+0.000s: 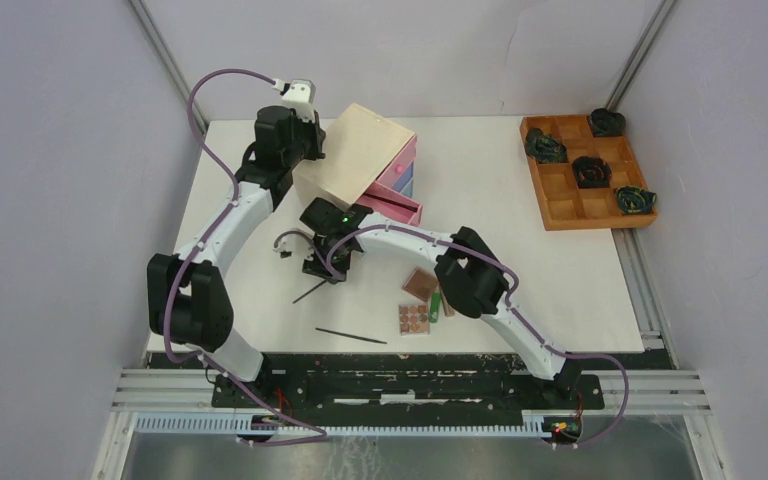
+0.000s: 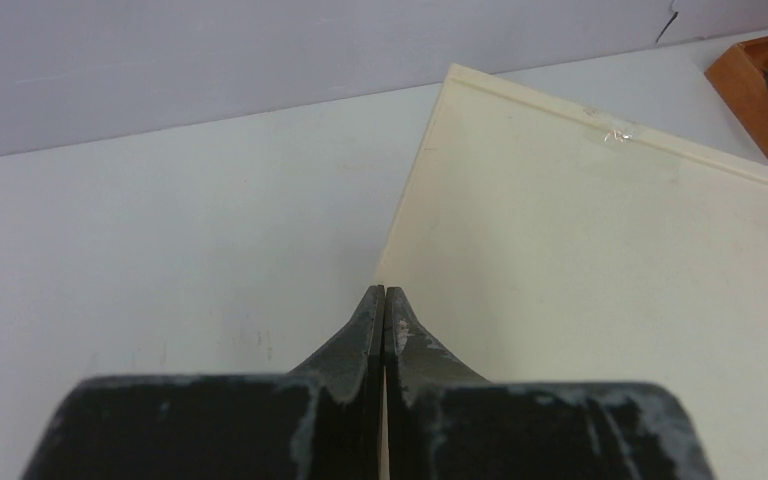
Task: Organize the makeup
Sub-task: Pick up the makeup brush from the center of the board.
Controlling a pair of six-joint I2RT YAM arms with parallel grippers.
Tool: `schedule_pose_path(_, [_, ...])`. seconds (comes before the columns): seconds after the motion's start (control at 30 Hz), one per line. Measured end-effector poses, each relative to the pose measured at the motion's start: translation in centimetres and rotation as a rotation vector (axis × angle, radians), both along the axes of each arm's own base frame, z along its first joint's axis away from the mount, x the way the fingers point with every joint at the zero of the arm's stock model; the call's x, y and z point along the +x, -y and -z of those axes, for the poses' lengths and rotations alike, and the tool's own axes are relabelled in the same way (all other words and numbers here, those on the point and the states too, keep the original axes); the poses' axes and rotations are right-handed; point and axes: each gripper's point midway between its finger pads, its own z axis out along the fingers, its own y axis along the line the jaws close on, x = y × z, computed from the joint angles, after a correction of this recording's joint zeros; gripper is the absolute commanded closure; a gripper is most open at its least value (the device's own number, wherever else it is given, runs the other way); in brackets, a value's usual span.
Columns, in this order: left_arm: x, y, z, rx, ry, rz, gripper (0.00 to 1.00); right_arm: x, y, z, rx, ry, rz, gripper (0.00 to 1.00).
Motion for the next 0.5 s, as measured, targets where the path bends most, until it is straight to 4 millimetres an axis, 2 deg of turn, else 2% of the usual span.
schedule_pose_path(0.3, [0.0, 0.0, 0.0, 0.0, 0.0, 0.0, 0.97, 0.32, -0.75, 0.16, 0.017, -0.004, -0.01, 0.53])
schedule_pose_path(0.5, [0.0, 0.0, 0.0, 0.0, 0.0, 0.0, 0.97, 0.31, -0.81, 0.23, 0.02, -0.01, -0.011, 0.64])
